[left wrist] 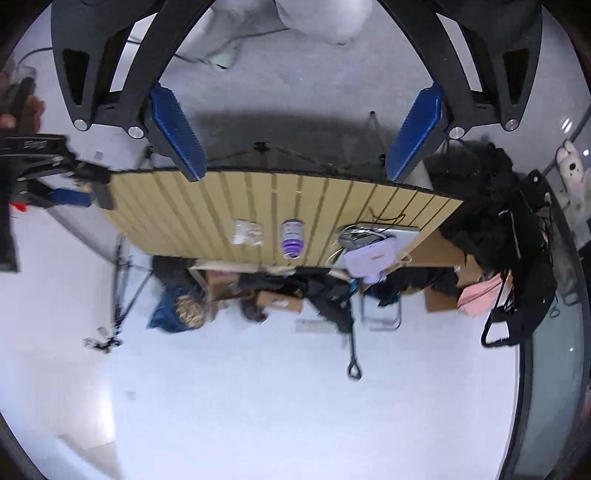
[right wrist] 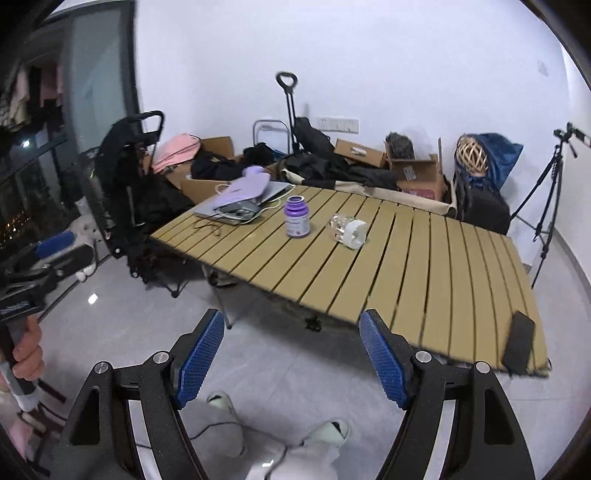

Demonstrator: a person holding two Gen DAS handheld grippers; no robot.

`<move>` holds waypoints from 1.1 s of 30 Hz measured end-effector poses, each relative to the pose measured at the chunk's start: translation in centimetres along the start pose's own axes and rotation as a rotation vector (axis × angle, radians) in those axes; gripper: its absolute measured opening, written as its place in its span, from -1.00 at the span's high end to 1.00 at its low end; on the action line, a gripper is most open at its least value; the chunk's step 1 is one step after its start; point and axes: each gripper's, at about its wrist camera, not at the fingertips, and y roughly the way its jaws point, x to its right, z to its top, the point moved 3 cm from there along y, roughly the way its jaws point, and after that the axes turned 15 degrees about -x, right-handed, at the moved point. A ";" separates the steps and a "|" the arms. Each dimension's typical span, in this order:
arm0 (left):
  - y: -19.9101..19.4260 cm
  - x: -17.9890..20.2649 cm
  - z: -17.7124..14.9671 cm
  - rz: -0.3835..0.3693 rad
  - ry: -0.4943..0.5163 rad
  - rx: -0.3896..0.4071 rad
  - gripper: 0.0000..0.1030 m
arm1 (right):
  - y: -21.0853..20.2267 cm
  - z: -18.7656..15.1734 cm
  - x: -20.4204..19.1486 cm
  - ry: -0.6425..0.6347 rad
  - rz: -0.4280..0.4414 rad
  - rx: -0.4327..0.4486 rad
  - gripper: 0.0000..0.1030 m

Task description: Organize rigid objects

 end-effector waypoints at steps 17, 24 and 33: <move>-16.1 1.1 -19.7 0.064 -0.014 0.086 -1.00 | -12.0 -24.1 -11.9 0.033 0.098 0.105 -0.57; -18.8 0.2 -22.1 0.059 -0.079 0.149 -1.00 | -12.2 -25.7 -14.6 0.014 0.078 0.113 -0.57; -19.7 -0.3 -22.3 0.053 -0.079 0.146 -1.00 | -12.6 -25.4 -15.5 -0.013 0.086 0.128 -0.58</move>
